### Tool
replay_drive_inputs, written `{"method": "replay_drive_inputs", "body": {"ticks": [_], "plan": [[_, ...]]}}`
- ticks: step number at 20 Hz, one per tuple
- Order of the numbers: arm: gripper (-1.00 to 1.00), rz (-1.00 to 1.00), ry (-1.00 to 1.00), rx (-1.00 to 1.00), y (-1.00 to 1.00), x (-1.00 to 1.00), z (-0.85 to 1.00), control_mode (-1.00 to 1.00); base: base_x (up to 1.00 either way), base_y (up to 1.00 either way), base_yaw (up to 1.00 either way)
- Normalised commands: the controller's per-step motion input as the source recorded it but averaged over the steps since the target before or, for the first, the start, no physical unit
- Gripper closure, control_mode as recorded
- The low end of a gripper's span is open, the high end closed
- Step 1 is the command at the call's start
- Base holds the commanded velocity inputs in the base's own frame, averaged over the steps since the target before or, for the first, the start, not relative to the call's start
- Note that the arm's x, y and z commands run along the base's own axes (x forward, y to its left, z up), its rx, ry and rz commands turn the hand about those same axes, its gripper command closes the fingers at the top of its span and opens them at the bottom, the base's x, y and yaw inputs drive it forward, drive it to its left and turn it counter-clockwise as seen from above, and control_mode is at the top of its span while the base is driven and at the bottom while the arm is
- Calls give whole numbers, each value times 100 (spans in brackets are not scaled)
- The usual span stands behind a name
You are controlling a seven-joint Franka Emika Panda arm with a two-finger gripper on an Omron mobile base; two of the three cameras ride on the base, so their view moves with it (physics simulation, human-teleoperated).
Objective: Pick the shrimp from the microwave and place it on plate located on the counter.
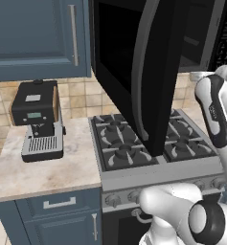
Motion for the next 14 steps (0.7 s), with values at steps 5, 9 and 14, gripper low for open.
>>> {"method": "replay_drive_inputs", "body": {"ticks": [5,9,14], "plan": [[100,-5,6,0,-93,-83,-11,-100,0,0,0],[100,-9,17,0,-93,-13,-50,-100,0,0,0],[100,-10,26,0,-91,9,-88,-100,0,0,0]]}}
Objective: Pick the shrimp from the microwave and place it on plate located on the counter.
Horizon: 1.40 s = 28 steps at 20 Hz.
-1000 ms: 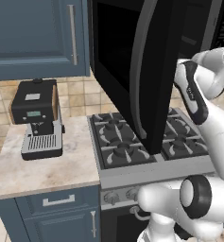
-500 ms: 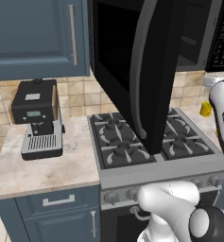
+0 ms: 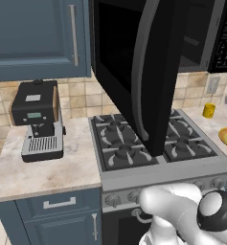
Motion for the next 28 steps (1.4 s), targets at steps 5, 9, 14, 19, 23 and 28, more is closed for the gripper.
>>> {"method": "replay_drive_inputs", "body": {"ticks": [5,9,14,19,23,28], "plan": [[100,-3,27,9,-98,33,-100,-100,0,0,0],[100,0,27,12,-100,39,-100,-100,0,0,0],[100,0,25,6,-97,46,-78,-100,0,0,0],[100,0,8,3,-62,38,-42,-100,0,0,0],[100,1,0,5,-54,26,-39,-100,0,0,0],[100,3,0,6,-59,23,-49,-100,0,0,0]]}}
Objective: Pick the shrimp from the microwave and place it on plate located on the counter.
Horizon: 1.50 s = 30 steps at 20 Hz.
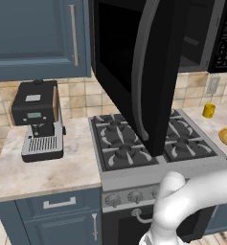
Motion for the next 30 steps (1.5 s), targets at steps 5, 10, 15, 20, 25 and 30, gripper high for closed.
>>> {"method": "replay_drive_inputs", "body": {"ticks": [5,10,15,20,25,30], "plan": [[100,2,0,3,-50,19,-34,-100,0,0,0],[100,0,0,0,-25,15,-30,-100,0,0,0],[100,0,0,0,0,3,-33,-100,0,0,0],[100,0,0,0,0,0,-23,-100,0,0,0],[100,0,0,0,9,12,-17,-100,0,0,0],[100,0,0,0,10,33,-9,-100,0,0,0]]}}
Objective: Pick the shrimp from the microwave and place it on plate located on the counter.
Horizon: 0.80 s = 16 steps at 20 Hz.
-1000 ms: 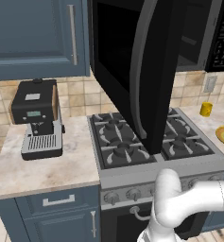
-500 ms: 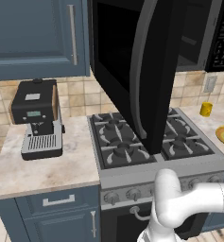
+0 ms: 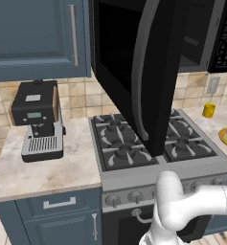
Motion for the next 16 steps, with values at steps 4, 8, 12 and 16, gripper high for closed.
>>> {"method": "replay_drive_inputs", "body": {"ticks": [4,8,12,16], "plan": [[-100,0,0,0,11,40,-3,-100,0,0,0],[-100,0,0,0,1,35,0,-100,0,0,0],[-100,0,0,0,0,15,1,-100,0,0,0],[-100,0,0,0,28,-5,11,-100,0,0,0]]}}
